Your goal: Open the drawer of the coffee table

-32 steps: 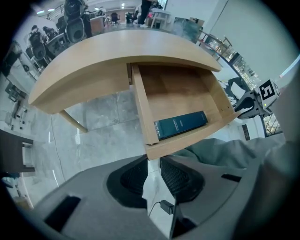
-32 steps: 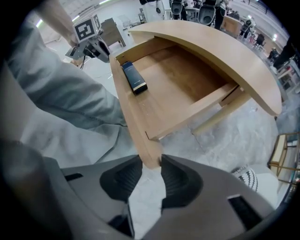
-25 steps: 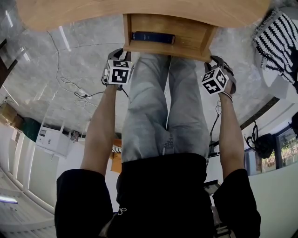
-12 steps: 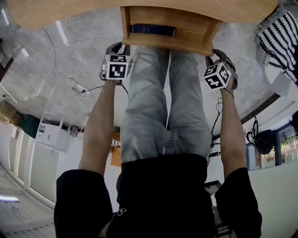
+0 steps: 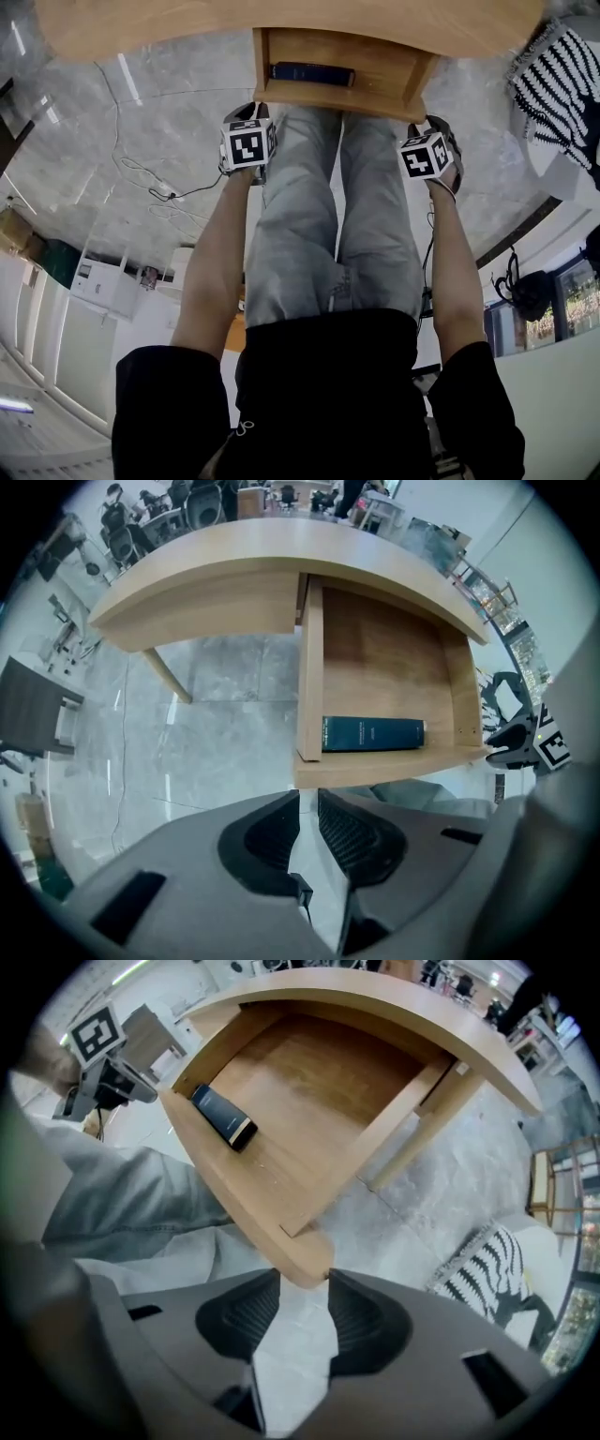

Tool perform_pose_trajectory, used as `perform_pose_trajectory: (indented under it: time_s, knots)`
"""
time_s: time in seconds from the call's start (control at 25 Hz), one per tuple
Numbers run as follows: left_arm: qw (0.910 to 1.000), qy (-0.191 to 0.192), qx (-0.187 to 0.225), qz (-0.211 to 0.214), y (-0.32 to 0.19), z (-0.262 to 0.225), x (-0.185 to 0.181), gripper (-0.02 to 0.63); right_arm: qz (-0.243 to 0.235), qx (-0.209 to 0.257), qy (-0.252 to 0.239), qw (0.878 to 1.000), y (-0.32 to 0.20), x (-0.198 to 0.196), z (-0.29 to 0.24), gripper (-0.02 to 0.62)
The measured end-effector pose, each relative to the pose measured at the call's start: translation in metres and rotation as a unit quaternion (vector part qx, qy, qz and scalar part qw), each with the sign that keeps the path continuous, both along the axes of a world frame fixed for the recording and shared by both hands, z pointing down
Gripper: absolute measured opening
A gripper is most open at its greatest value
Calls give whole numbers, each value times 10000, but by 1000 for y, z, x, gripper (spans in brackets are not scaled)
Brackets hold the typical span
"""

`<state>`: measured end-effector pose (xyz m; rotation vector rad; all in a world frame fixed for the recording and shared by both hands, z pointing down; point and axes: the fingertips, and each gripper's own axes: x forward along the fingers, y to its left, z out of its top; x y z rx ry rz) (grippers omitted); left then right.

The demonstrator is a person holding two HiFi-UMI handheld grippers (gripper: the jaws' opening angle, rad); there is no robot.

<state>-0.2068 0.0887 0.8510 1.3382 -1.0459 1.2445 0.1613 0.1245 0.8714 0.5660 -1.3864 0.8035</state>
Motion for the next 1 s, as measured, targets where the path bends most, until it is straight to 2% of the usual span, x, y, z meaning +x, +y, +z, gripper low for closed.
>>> perform_pose_trajectory:
  time_s: [0.12,0.2,0.24,0.4,0.52,0.72,0.88,1.0]
  knots:
    - [9999,37,96,-82,-5,-12,2,54,672,-30,-78,9977,0,-2,-10,143]
    - [9995,118,194,-198,-11,-21,6,46,1076,77,-110,9941,-3,-3,-19,95]
    - [9991,216,251,-262,-15,-26,10,40,1253,156,-123,9919,-5,-3,-24,69]
    - [9944,837,435,-477,-30,-48,33,28,1782,360,-281,9829,-18,-11,-42,41]
    - [9917,1021,593,-499,-42,-66,46,18,2057,471,-497,9762,-31,-20,-57,28]
    - [9857,1293,1008,-392,-74,-103,66,15,2883,671,-1156,9482,-65,-38,-94,17]
    - [9769,1462,1478,-495,-110,-142,74,14,2996,983,-1615,9352,-97,-54,-128,12]
    - [9697,1563,1775,-615,-132,-173,80,11,3338,1321,-1870,9144,-120,-56,-157,12]
